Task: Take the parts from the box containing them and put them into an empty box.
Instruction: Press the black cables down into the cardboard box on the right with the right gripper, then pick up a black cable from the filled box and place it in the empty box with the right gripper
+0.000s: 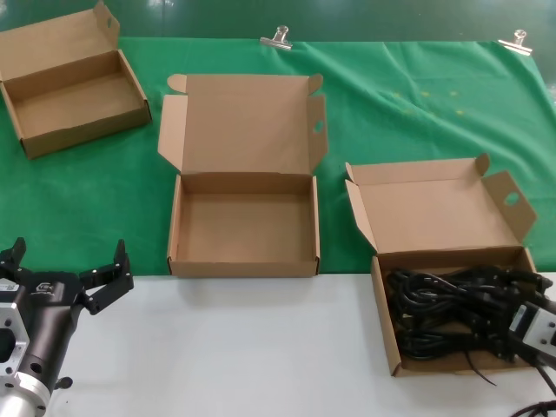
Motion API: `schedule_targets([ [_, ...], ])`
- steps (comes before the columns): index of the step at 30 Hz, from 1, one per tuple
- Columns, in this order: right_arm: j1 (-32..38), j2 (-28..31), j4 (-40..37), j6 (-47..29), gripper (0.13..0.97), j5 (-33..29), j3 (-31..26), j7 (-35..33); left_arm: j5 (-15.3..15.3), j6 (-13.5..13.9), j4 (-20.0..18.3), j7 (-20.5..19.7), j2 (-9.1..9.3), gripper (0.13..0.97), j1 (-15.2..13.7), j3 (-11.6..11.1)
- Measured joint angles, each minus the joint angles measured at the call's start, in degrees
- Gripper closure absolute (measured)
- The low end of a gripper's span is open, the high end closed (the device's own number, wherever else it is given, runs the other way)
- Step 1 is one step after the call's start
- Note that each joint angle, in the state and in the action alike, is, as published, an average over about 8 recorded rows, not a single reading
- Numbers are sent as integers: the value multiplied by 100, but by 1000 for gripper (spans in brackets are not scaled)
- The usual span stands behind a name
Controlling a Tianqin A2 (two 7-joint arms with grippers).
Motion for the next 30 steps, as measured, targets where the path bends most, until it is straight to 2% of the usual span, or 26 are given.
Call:
schedule_targets([
  [11,-13,-64,-64,-37,807,0,0,57,2,0,0,-2,0,132,0,0],
  [20,3,8,93,18,876,0,0,136,2,0,0,-1,0,132,0,0],
  [30,-39,558,1291,576,877,1,0,357,2,0,0,-1,0,132,0,0],
])
